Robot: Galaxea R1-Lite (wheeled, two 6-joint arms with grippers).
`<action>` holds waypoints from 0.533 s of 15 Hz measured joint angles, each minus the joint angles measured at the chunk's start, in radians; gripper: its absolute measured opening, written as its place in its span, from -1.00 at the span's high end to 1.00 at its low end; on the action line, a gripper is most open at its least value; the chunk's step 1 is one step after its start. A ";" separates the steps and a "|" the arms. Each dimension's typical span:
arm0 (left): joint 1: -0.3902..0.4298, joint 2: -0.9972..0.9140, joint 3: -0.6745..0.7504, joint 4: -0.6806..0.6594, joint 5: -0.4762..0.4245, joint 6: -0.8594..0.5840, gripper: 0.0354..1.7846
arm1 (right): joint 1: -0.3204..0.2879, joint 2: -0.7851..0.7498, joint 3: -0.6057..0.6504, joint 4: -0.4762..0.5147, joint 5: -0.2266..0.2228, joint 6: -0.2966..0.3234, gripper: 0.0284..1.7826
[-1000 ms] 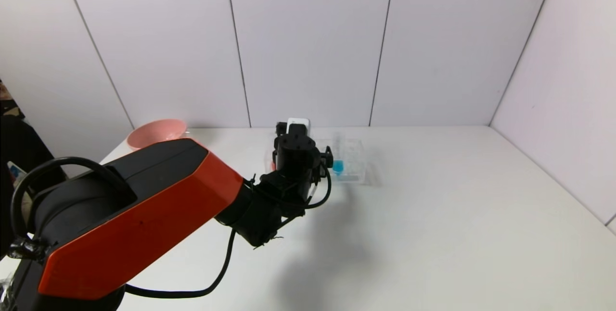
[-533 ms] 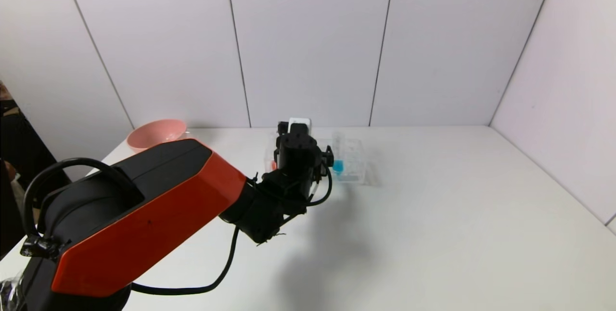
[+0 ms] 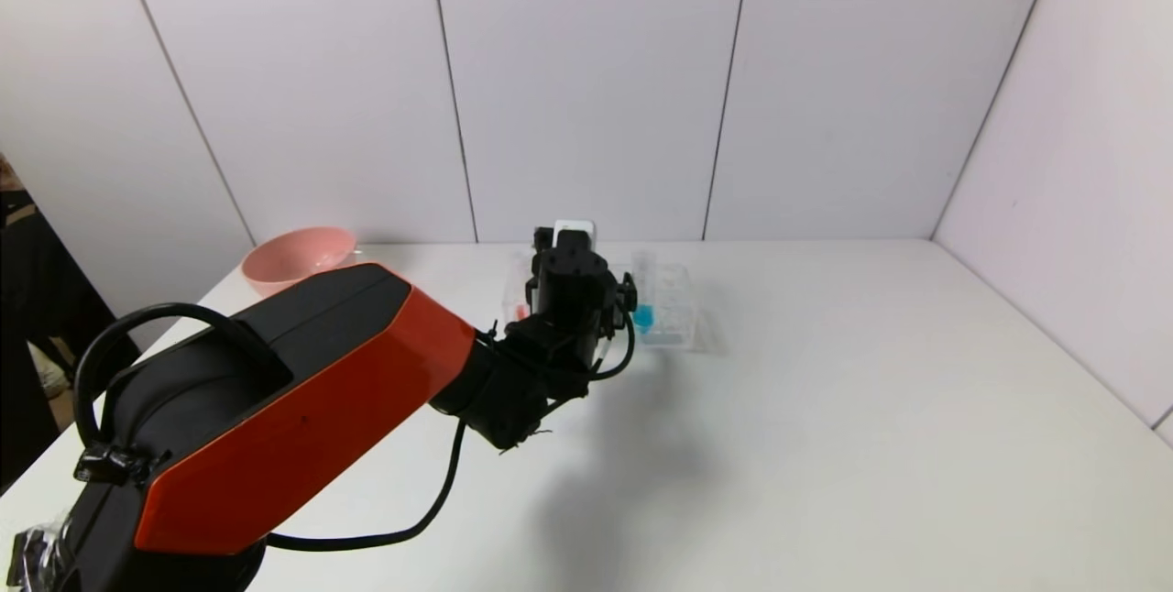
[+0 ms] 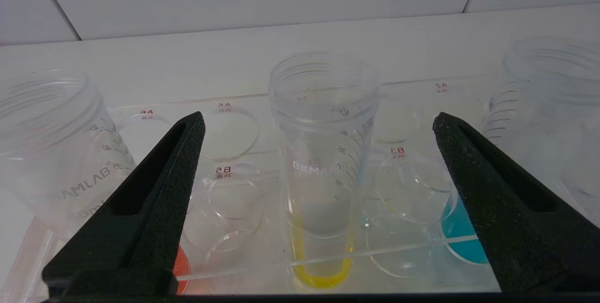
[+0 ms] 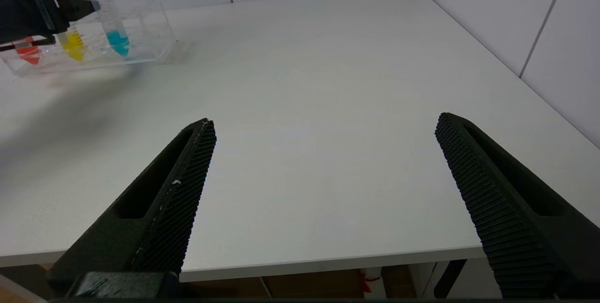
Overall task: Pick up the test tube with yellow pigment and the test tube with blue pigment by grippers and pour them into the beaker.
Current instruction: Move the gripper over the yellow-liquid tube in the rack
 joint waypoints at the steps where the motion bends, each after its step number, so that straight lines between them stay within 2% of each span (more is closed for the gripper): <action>1: 0.001 0.006 -0.010 0.003 0.000 0.000 -0.92 | 0.000 0.000 0.000 0.000 0.000 0.000 -0.92; 8: 0.014 0.045 -0.063 0.025 -0.014 -0.005 -0.87 | 0.000 0.000 0.000 0.000 0.000 0.000 -0.92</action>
